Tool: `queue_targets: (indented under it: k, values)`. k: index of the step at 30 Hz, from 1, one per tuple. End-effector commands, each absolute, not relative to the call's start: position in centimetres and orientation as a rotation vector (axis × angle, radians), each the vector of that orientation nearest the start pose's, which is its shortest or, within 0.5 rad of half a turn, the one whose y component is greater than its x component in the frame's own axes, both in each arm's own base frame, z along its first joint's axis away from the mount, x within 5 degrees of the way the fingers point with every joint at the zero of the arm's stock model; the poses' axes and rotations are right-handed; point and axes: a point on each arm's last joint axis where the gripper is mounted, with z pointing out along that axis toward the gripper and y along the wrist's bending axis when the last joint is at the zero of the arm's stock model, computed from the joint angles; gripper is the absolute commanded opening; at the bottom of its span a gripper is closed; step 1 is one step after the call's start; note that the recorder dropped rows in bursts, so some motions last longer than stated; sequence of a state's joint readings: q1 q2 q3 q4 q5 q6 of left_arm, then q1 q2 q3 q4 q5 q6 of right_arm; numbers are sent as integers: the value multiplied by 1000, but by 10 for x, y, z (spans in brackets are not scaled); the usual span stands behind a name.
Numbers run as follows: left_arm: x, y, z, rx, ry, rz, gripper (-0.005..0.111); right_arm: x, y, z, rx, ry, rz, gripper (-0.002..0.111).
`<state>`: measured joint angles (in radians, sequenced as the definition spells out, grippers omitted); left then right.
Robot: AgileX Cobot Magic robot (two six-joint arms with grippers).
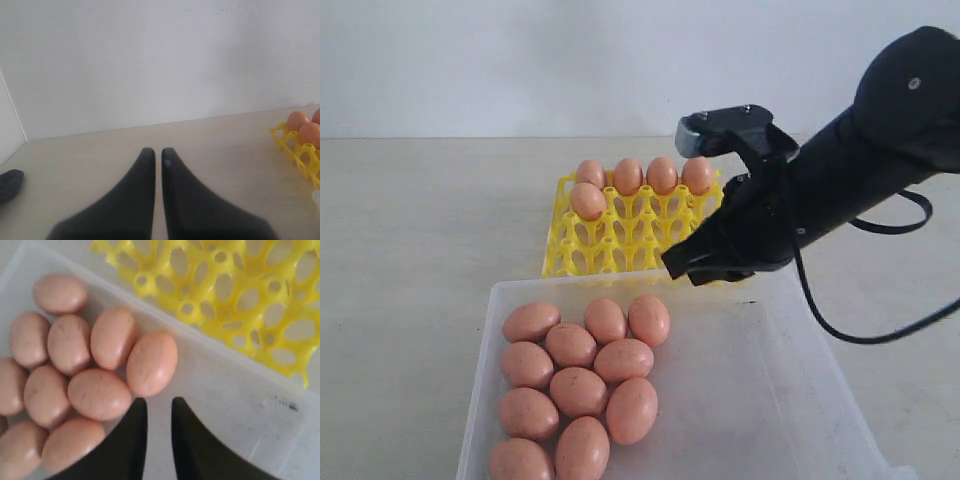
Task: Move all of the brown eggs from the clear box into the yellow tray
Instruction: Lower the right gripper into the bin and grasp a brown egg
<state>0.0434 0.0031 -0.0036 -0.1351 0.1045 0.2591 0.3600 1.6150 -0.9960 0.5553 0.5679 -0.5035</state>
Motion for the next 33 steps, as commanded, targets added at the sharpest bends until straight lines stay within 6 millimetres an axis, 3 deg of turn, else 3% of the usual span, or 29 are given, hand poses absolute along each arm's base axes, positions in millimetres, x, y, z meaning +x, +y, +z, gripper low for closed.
queue_targets:
  k: [1,3,6,15,33]
  values:
    - [56,1,204,80,1583,115,4,313,148,216,-580,2561,553,38]
    - [56,1,204,80,1583,115,4,319,152,212,-573,2582,580,44]
    - [56,1,204,80,1583,115,4,327,156,203,-494,2624,606,44]
    - [56,1,204,81,1585,115,4,344,164,144,-249,2749,685,44]
    - [56,1,204,80,1583,115,4,342,166,139,-246,2775,712,44]
